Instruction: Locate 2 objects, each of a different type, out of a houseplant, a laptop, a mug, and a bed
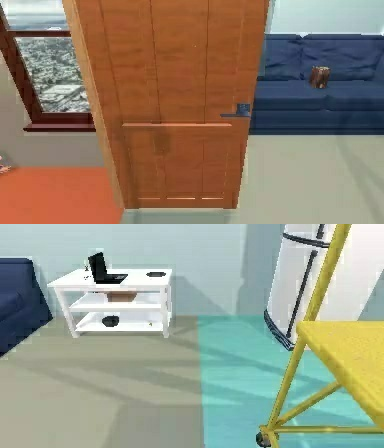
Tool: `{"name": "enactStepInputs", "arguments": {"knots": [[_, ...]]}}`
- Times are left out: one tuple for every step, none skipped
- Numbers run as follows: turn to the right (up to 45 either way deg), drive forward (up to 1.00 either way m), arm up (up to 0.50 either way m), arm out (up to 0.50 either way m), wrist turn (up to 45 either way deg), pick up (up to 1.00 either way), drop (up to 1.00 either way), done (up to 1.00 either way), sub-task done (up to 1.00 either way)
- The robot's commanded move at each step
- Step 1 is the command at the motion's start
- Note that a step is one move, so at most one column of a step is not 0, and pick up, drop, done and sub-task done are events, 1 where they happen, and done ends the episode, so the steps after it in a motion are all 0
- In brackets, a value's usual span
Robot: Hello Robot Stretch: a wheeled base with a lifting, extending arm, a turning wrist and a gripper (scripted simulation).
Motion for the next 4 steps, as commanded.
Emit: {"name": "enactStepInputs", "arguments": {"knots": [[-24.0, 0.0, 0.0, 0.0, 0.0, 0.0, 0.0, 0.0, 0.0], [0.0, 0.65, 0.0, 0.0, 0.0, 0.0, 0.0, 0.0, 0.0], [-45.0, 0.0, 0.0, 0.0, 0.0, 0.0, 0.0, 0.0, 0.0], [-18.0, 0.0, 0.0, 0.0, 0.0, 0.0, 0.0, 0.0, 0.0]]}}
